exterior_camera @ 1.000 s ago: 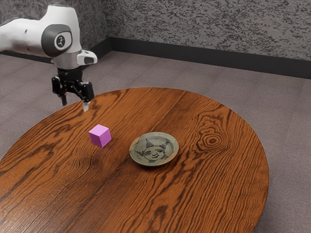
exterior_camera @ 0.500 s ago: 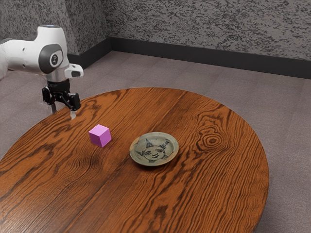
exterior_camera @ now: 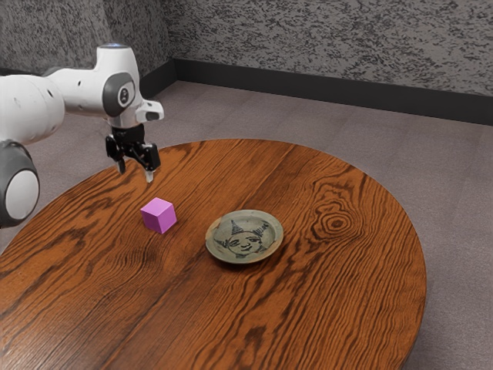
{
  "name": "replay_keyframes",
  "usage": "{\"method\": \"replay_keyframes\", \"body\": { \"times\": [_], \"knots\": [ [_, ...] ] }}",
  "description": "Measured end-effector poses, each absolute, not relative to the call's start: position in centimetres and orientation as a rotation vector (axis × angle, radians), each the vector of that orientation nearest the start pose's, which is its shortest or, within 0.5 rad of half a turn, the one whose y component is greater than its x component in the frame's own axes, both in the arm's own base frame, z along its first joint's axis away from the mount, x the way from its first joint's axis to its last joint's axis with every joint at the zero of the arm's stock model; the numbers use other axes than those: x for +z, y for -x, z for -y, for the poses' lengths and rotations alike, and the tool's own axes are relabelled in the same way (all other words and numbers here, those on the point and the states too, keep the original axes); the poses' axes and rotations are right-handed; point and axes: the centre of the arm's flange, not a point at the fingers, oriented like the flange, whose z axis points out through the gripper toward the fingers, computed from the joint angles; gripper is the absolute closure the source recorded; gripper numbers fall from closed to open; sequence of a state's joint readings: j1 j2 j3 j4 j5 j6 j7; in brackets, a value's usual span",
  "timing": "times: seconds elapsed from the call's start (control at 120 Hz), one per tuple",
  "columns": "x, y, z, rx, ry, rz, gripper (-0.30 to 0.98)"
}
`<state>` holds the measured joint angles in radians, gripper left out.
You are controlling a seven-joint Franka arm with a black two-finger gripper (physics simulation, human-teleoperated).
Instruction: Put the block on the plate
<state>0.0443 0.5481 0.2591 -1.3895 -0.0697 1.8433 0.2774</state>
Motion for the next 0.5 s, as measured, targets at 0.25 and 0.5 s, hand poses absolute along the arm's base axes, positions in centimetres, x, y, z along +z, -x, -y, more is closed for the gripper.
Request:
{"method": "replay_keyframes", "body": {
  "times": [0.25,0.5],
  "knots": [
    [33.9,-69.0,-16.0,0.231,3.124,-0.033,0.00],
    [29.9,-69.2,-16.5,0.299,3.130,-0.051,0.00]
  ]
}}
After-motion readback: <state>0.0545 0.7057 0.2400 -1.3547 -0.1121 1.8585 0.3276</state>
